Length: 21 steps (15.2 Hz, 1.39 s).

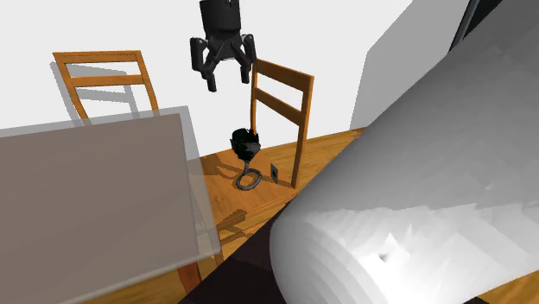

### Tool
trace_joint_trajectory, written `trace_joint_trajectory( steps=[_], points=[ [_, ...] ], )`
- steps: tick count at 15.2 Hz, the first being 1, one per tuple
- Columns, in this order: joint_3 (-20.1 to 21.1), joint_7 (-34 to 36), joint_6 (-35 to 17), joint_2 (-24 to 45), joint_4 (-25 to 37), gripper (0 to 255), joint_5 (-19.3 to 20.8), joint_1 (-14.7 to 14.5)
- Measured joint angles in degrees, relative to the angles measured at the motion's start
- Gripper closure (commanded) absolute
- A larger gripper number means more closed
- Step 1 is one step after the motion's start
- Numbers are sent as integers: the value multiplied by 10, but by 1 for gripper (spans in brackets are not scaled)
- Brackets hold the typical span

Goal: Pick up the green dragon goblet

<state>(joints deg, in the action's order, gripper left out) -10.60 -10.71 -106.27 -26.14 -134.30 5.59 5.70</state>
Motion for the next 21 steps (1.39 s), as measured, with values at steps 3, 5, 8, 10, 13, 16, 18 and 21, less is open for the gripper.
trace_joint_trajectory(
  steps=[3,5,8,10,13,16,18,21],
  points=[
    [-26,-27,-45,47,4,0,-2,7],
    [-41,-44,-77,88,14,0,-9,9],
    [-62,-73,-110,142,36,0,-24,13],
    [-74,-93,-133,188,58,0,-40,15],
    [-89,-129,-155,257,101,0,-71,23],
    [-97,-161,-178,317,133,0,-102,33],
    [-100,-185,-191,361,160,0,-127,45],
    [-99,-221,-200,432,215,0,-163,68]
  ],
)
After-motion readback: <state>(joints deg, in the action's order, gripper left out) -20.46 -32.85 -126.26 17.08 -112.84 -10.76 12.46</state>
